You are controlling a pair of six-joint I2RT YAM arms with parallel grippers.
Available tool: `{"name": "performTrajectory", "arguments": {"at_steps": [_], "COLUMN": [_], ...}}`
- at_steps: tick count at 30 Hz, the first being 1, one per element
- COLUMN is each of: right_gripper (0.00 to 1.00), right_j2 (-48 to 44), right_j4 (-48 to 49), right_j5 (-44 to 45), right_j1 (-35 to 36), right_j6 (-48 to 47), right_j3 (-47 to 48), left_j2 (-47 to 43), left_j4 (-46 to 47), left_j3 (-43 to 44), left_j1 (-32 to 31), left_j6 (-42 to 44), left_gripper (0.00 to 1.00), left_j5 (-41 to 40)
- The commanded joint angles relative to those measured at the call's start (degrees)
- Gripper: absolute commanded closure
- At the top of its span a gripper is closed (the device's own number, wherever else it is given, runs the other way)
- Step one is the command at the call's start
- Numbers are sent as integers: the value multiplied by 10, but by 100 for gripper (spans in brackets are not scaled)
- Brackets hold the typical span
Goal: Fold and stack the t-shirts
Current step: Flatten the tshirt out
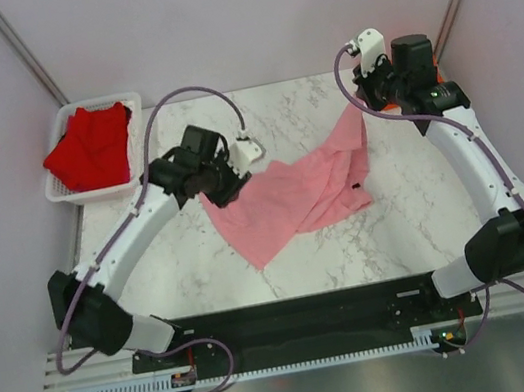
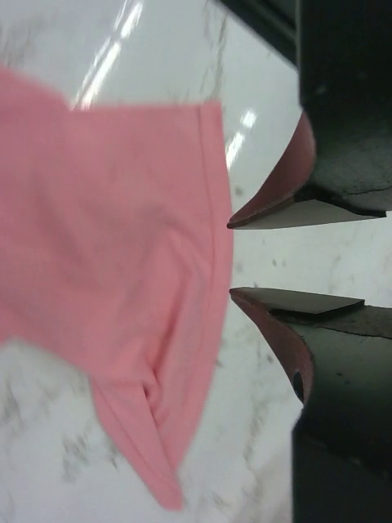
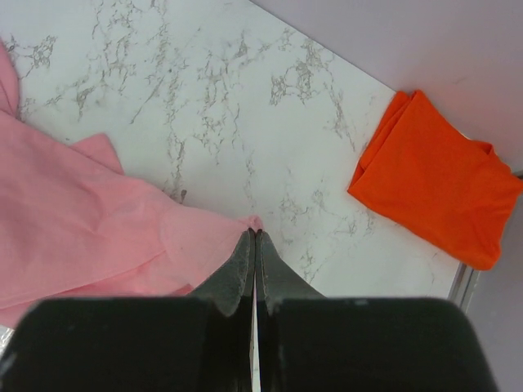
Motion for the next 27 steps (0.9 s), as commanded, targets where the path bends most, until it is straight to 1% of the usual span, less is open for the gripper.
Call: {"name": "performTrajectory", "arguments": {"at_steps": [1, 3, 6, 13, 16, 22, 27], "right_gripper": [100, 100, 100, 100, 100, 100, 100], "right_j2": [-34, -40, -48, -68, -81, -108, -115], "right_j4": [28, 26, 25, 18, 14, 9, 9], "right_j5": [-1, -2, -2, -1, 4, 10, 10], "right_j1": [-1, -1, 0, 0, -1, 0, -1], "right_j6": [2, 2, 5, 1, -3, -10, -8], "right_j3": [-17, -26, -34, -41, -46, -67, -77], "left_j2": [-47, -56, -50, 1, 26, 69, 77], "left_j4": [-40, -41, -34, -5, 16, 40, 65], "left_j3": [-111, -152, -176, -199, -207, -200, -222], "left_j1": [-51, -70, -108, -181, -203, -208, -207], "left_j6": [-15, -14, -16, -37, -46, -53, -52], "left_gripper": [58, 57, 58, 55, 55, 55, 55], "left_j5": [93, 107, 110, 112, 101, 74, 56]}}
